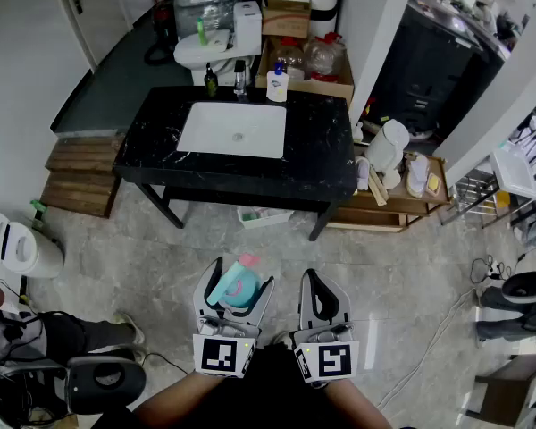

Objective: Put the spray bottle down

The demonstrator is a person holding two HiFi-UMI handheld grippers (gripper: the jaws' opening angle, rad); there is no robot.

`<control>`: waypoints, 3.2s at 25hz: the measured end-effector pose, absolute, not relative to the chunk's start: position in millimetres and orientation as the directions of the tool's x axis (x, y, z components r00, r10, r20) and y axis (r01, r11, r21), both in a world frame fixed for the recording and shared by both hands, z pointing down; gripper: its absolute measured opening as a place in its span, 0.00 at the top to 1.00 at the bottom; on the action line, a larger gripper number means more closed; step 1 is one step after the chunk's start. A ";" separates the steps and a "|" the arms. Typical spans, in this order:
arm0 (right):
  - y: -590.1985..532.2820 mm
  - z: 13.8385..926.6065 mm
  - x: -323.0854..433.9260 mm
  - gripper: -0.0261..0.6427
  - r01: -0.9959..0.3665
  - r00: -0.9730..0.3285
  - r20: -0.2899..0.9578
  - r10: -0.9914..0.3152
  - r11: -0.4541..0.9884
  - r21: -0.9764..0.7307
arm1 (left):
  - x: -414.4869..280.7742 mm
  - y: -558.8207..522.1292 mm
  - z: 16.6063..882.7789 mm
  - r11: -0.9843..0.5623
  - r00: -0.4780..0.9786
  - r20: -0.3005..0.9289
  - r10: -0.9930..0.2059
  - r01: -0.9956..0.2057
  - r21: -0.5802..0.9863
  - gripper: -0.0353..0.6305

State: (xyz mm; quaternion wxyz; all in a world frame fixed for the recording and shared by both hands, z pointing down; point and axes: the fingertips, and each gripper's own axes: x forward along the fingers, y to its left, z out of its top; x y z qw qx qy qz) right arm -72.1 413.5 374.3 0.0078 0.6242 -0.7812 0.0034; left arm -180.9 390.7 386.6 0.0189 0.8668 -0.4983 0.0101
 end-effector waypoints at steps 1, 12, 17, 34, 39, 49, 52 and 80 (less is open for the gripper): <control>417.3 373.7 -65.5 0.94 -0.976 -0.216 0.006 -0.976 0.216 0.009 | -175.4 394.4 386.4 -0.498 0.499 0.030 -0.866 -0.867 0.025 0.35; 451.4 389.1 -21.3 0.94 -0.979 -0.201 0.030 -0.979 0.200 -0.023 | -151.1 424.4 391.8 -0.445 0.445 0.008 -0.895 -0.896 0.007 0.35; 465.4 392.4 -16.3 0.94 -0.971 -0.240 0.042 -0.970 0.239 -0.027 | -152.1 435.8 389.8 -0.419 0.419 0.011 -0.908 -0.908 0.000 0.35; 464.0 415.0 7.4 0.94 -0.966 -0.257 0.084 -0.963 0.255 -0.031 | -133.4 407.2 406.8 -0.440 0.439 0.043 -0.897 -0.897 -0.026 0.35; 439.9 419.3 30.5 0.94 -0.978 -0.209 0.097 -0.973 0.208 -0.022 | -113.7 377.4 410.1 -0.470 0.469 0.039 -0.882 -0.883 -0.015 0.35; 334.0 424.2 44.2 0.94 -0.986 -0.168 0.117 -0.979 0.168 -0.010 | -99.4 272.6 425.0 -0.514 0.513 0.061 -0.856 -0.858 0.005 0.35; 293.3 419.4 41.5 0.94 -0.985 -0.170 0.118 -0.978 0.171 -0.001 | -99.3 233.6 425.6 -0.522 0.521 0.062 -0.851 -0.853 0.007 0.35; 46.5 403.3 13.4 0.94 -0.986 -0.160 0.119 -0.980 0.152 -0.072 | -91.5 8.3 396.9 -0.610 0.615 0.021 -0.788 -0.786 0.099 0.35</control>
